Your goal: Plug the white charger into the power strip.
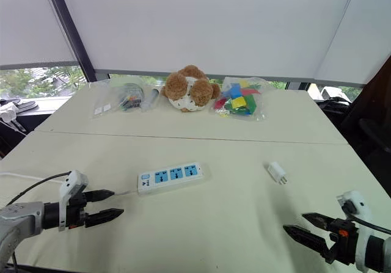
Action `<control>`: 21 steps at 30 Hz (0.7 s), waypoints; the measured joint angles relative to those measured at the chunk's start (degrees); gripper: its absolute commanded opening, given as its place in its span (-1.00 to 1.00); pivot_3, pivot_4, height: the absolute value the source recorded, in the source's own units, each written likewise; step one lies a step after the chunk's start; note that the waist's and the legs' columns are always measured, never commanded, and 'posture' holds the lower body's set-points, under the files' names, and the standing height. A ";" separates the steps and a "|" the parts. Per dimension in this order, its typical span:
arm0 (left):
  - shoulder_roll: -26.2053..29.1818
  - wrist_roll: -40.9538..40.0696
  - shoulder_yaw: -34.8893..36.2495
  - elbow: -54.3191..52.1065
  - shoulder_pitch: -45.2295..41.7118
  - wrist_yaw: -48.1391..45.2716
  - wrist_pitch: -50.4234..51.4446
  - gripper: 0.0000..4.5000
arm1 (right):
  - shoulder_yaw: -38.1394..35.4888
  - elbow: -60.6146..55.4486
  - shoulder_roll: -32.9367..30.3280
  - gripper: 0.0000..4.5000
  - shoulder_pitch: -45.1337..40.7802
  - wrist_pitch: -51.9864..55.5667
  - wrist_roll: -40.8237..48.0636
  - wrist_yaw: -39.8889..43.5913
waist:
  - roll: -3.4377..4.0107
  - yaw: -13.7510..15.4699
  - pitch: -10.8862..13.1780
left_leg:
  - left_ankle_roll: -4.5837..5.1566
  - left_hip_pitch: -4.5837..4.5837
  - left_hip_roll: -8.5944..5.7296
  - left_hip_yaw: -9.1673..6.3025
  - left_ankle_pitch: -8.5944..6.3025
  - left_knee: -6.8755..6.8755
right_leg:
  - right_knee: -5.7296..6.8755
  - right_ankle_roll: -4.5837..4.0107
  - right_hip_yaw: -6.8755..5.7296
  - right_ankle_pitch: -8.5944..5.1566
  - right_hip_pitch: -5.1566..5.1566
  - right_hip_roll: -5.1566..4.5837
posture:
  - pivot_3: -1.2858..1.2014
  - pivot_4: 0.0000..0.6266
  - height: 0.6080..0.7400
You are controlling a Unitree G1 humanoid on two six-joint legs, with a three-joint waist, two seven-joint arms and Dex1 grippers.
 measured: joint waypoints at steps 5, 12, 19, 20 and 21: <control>0.00 -0.41 0.72 0.06 -0.33 -0.22 0.21 1.00 | 0.61 0.19 -0.30 0.95 -1.46 -0.85 -0.14 0.16 | 0.00 0.00 0.00 | 0.00 -0.01 0.00 0.00 0.00 0.00 | 0.00 0.00 0.00 0.00 -0.01 0.00 | 0.03 -0.52 0.98; 0.04 -0.40 1.05 -0.30 1.12 -0.24 0.21 1.00 | 1.20 1.16 -0.89 0.95 -2.32 -1.19 -0.79 0.38 | 0.00 0.08 0.00 | 0.00 -0.01 0.00 0.00 0.00 0.00 | 0.00 0.00 0.00 0.00 0.00 -0.01 | 0.03 -0.52 0.98; 0.03 -0.37 1.06 -1.82 0.83 0.46 0.08 1.00 | 3.43 2.14 -1.31 0.95 -4.76 -1.50 -2.22 0.41 | 0.00 0.00 0.00 | 0.00 -0.01 0.00 0.01 0.00 0.00 | 0.01 0.01 0.00 0.00 0.00 0.00 | 0.03 -0.52 0.98; 0.03 -0.39 1.06 -2.09 0.58 0.55 0.15 1.00 | 3.93 2.51 -1.68 0.95 -4.90 -1.77 -2.60 0.48 | 0.00 0.04 0.00 | 0.00 -0.01 0.00 0.00 0.00 0.00 | 0.01 0.01 0.00 0.00 0.00 0.00 | 0.03 -0.52 0.98; 0.03 -0.41 1.07 -2.32 0.37 0.76 0.24 1.00 | 4.67 2.85 -2.04 0.95 -5.06 -2.15 -3.06 0.65 | 0.00 0.08 0.00 | 0.00 -0.01 0.00 0.00 0.00 0.00 | 0.01 0.01 0.00 0.00 0.00 0.00 | 0.03 -0.52 0.98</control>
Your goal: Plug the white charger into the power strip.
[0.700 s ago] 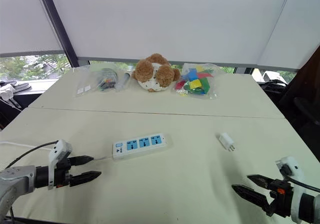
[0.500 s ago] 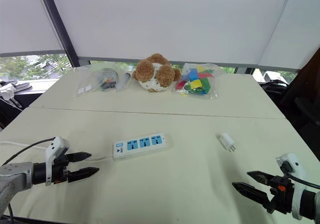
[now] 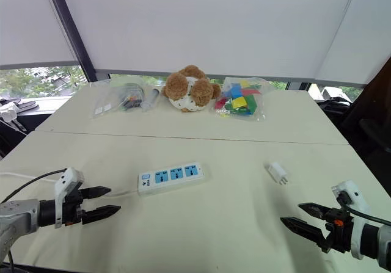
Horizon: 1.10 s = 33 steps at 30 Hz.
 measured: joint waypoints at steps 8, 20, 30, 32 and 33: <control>0.02 -0.64 0.39 -0.96 -1.11 0.94 0.27 1.00 | 3.60 2.14 -1.04 0.95 -3.31 -0.89 -1.66 0.82 | 0.01 -0.07 0.00 | 0.00 0.00 0.00 -0.01 0.00 0.00 | 0.02 0.02 0.00 0.01 -0.01 0.04 | 0.03 -0.52 0.98; -0.41 4.69 -11.50 11.52 -24.25 -14.12 -11.13 1.00 | 9.53 -3.06 -2.77 0.95 -16.89 3.13 4.71 -1.22 | 0.10 0.76 -0.05 | 0.01 0.02 -0.01 0.00 0.01 0.09 | 0.03 0.21 0.01 0.11 0.04 0.10 | 0.03 -0.52 0.98; -9.33 13.98 -18.29 28.11 -28.71 -16.76 -26.19 1.00 | 12.40 -8.45 -2.68 0.95 -19.19 6.11 8.95 -6.13 | 0.05 1.31 -0.02 | 0.08 -0.21 0.00 -0.09 -0.02 0.18 | 0.12 0.29 -0.01 0.12 -0.11 0.16 | 0.03 -0.52 0.98; -10.91 15.34 -18.74 30.64 -29.35 -16.74 -28.83 1.00 | 12.35 -8.64 -2.85 0.95 -18.66 6.27 9.36 -6.39 | 0.05 1.29 -0.02 | 0.08 -0.18 -0.01 -0.09 -0.02 0.23 | 0.11 0.28 0.00 0.12 -0.05 0.14 | 0.03 -0.52 0.98; -11.48 15.76 -19.16 31.73 -29.46 -16.70 -29.62 1.00 | 12.30 -8.65 -2.90 0.95 -18.46 6.30 9.38 -6.50 | 0.05 1.25 -0.02 | 0.08 -0.18 -0.01 -0.09 -0.02 0.23 | 0.11 0.28 0.00 0.12 -0.05 0.14 | 0.03 -0.52 0.98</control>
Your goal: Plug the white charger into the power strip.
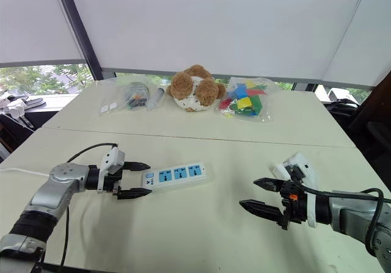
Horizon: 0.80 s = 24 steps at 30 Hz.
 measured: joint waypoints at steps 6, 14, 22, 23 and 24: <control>-2.94 2.72 -0.72 9.72 -2.49 -0.23 -5.41 1.00 | -0.77 0.00 -0.18 0.95 1.47 0.03 0.30 -0.47 | 0.00 -0.02 0.00 | 0.00 0.00 0.00 -0.04 0.00 0.00 | 0.03 0.02 0.00 0.01 -0.03 0.03 | 0.03 -0.52 0.98; -5.90 3.90 -0.48 16.64 -5.51 -0.67 -9.78 0.43 | -1.41 0.00 -0.48 1.00 2.55 0.00 0.36 -0.84 | 0.04 0.27 -0.03 | 0.00 0.04 -0.04 -0.08 0.00 0.02 | 0.03 0.02 -0.01 0.01 0.10 0.00 | 0.03 -0.52 0.98; -6.58 5.49 -1.08 18.43 -7.36 -2.89 -10.95 0.36 | -4.84 -0.49 -1.18 1.00 6.65 -0.11 0.00 -0.75 | 0.04 0.46 -0.04 | 0.00 0.03 -0.09 -0.17 0.00 0.05 | 0.03 0.02 -0.01 0.01 0.16 0.00 | 0.03 -0.52 0.98; -6.66 5.81 -1.82 18.92 -8.25 -4.36 -11.28 0.36 | -5.84 -0.30 -1.49 1.00 7.62 -0.21 -0.50 -0.65 | 0.04 0.55 -0.04 | 0.00 0.02 -0.10 -0.18 0.00 0.06 | 0.01 0.02 -0.01 0.01 0.16 0.01 | 0.03 -0.52 0.98; -6.94 6.32 -2.98 19.82 -9.67 -6.27 -12.20 0.36 | -7.23 0.16 -1.95 1.00 8.75 -0.34 -1.29 -0.46 | 0.04 0.81 -0.04 | 0.00 0.00 -0.11 -0.17 0.00 0.07 | 0.00 0.02 -0.01 0.01 0.15 0.01 | 0.03 -0.52 0.98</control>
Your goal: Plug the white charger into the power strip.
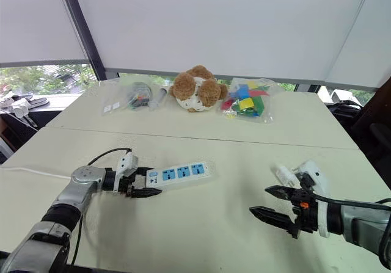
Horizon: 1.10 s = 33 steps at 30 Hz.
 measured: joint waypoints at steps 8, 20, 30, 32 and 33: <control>-6.55 5.58 -5.05 12.51 -11.97 -7.40 -8.68 0.36 | -6.95 4.40 -3.47 1.00 -3.74 6.18 -1.16 -7.56 | 0.04 0.59 0.01 | 0.01 -0.09 -0.01 -0.01 0.00 0.00 | -0.02 -0.01 0.02 -0.01 -0.13 0.02 | 0.03 -0.52 0.98; -9.06 8.15 -5.41 18.61 -13.48 -7.66 -16.13 0.36 | 32.62 38.72 -17.05 1.00 -48.80 12.54 -16.12 -1.51 | 0.33 -0.80 -0.16 | 0.02 -0.56 -0.01 -0.04 0.00 0.07 | 0.01 -0.03 0.03 -0.01 -0.55 -0.03 | 0.03 -0.52 0.98; -9.61 6.94 -4.02 8.93 -7.28 -5.21 -14.21 0.36 | 66.13 73.32 -5.41 1.00 -78.05 2.18 -42.78 26.97 | 0.85 -0.18 -0.37 | 0.05 -0.86 -0.04 0.11 -0.01 0.10 | 0.10 0.03 0.06 0.01 -0.92 -0.04 | 0.03 -0.52 0.98; -9.69 6.74 -3.81 6.82 -5.95 -4.32 -13.26 0.36 | 68.65 79.05 -3.18 1.00 -79.90 0.04 -46.38 30.57 | 0.88 0.10 -0.38 | 0.08 -0.86 -0.04 0.17 -0.03 0.12 | 0.10 0.03 0.06 0.01 -0.92 -0.05 | 0.03 -0.52 0.98; -9.71 6.66 -3.77 5.92 -5.36 -3.84 -12.95 0.36 | 69.33 81.29 -2.32 1.00 -80.45 -0.98 -48.05 32.03 | 0.91 0.23 -0.40 | 0.08 -0.85 -0.04 0.18 -0.03 0.12 | 0.10 0.03 0.06 0.01 -0.92 -0.06 | 0.03 -0.52 0.98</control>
